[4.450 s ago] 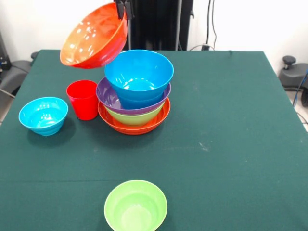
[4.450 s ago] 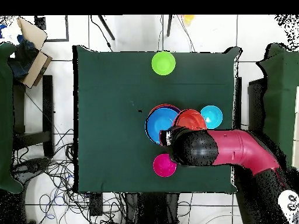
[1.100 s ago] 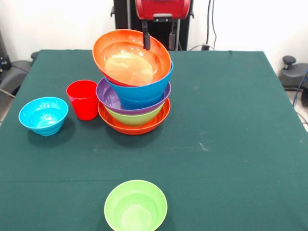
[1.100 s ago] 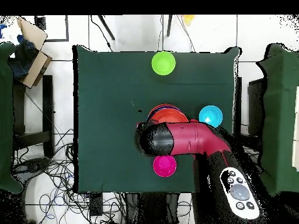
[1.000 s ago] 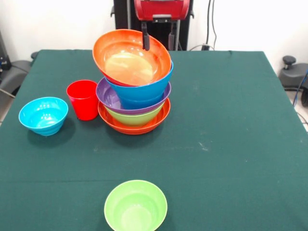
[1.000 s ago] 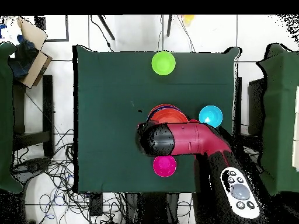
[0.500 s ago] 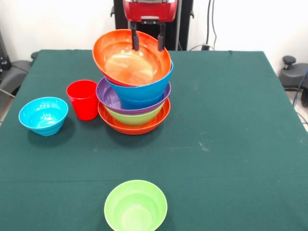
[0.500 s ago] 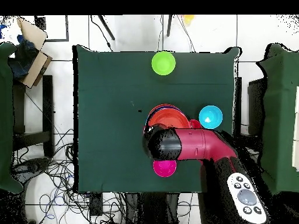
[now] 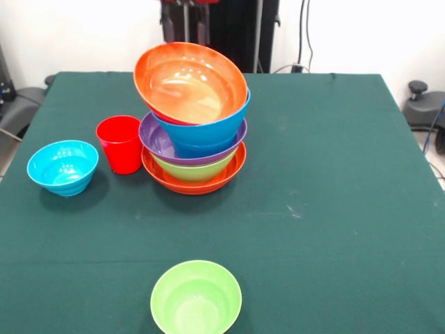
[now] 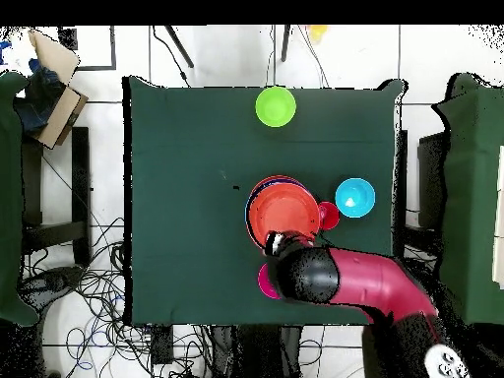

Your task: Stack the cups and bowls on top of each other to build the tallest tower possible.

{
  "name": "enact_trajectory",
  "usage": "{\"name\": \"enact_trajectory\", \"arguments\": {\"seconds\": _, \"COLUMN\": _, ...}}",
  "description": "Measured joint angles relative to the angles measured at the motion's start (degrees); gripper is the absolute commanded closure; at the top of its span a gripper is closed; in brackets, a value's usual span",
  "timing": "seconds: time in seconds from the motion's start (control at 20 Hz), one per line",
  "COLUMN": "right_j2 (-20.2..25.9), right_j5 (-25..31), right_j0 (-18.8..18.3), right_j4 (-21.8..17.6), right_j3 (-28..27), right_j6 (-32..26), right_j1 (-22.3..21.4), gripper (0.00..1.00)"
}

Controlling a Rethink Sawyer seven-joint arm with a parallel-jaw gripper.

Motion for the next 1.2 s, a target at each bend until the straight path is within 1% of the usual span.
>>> {"name": "enact_trajectory", "arguments": {"seconds": 0.05, "right_j2": -0.01, "right_j5": 0.73, "right_j0": -0.97, "right_j4": 1.39, "right_j3": 1.12, "right_j6": 0.0, "right_j1": -2.01, "gripper": 0.0}}
{"name": "enact_trajectory", "arguments": {"seconds": 0.25, "right_j2": 0.73, "right_j5": 3.33, "right_j0": -4.14, "right_j4": 4.93, "right_j3": 3.81, "right_j6": 0.0, "right_j1": -7.77, "gripper": 0.0}}
{"name": "enact_trajectory", "arguments": {"seconds": 0.3, "right_j2": 2.05, "right_j5": 3.56, "right_j0": -6.71, "right_j4": 5.8, "right_j3": 4.97, "right_j6": 0.0, "right_j1": -9.78, "gripper": 0.0}}
{"name": "enact_trajectory", "arguments": {"seconds": 0.45, "right_j2": 5.22, "right_j5": 3.11, "right_j0": -12.87, "right_j4": 5.74, "right_j3": 6.44, "right_j6": 0.0, "right_j1": -10.75, "gripper": 0.0}}
{"name": "enact_trajectory", "arguments": {"seconds": 0.55, "right_j2": 6.4, "right_j5": 2.67, "right_j0": -15.37, "right_j4": 5.34, "right_j3": 6.75, "right_j6": -0.01, "right_j1": -10.37, "gripper": 0.0}}
{"name": "enact_trajectory", "arguments": {"seconds": 0.7, "right_j2": 9.0, "right_j5": 1.25, "right_j0": -21.12, "right_j4": 3.32, "right_j3": 6.99, "right_j6": -0.01, "right_j1": -8.56, "gripper": 0.0}}
{"name": "enact_trajectory", "arguments": {"seconds": 0.75, "right_j2": 10.23, "right_j5": 0.49, "right_j0": -23.78, "right_j4": 1.9, "right_j3": 6.98, "right_j6": -0.01, "right_j1": -7.34, "gripper": 0.0}}
{"name": "enact_trajectory", "arguments": {"seconds": 0.8, "right_j2": 10.75, "right_j5": 0.19, "right_j0": -24.87, "right_j4": 1.2, "right_j3": 6.98, "right_j6": -0.01, "right_j1": -6.8, "gripper": 0.0}}
{"name": "enact_trajectory", "arguments": {"seconds": 0.9, "right_j2": 12.55, "right_j5": -0.92, "right_j0": -28.57, "right_j4": -1.5, "right_j3": 6.97, "right_j6": -0.01, "right_j1": -4.63, "gripper": 0.0}}
{"name": "enact_trajectory", "arguments": {"seconds": 1.05, "right_j2": 14.68, "right_j5": -1.95, "right_j0": -32.47, "right_j4": -5.14, "right_j3": 6.94, "right_j6": -0.01, "right_j1": -1.78, "gripper": 0.0}}
{"name": "enact_trajectory", "arguments": {"seconds": 1.1, "right_j2": 15.75, "right_j5": -2.34, "right_j0": -34.42, "right_j4": -7.65, "right_j3": 6.94, "right_j6": -0.01, "right_j1": 0.21, "gripper": 0.0}}
{"name": "enact_trajectory", "arguments": {"seconds": 1.2, "right_j2": 16.33, "right_j5": -2.5, "right_j0": -35.35, "right_j4": -9.11, "right_j3": 6.92, "right_j6": -0.01, "right_j1": 1.39, "gripper": 0.0}}
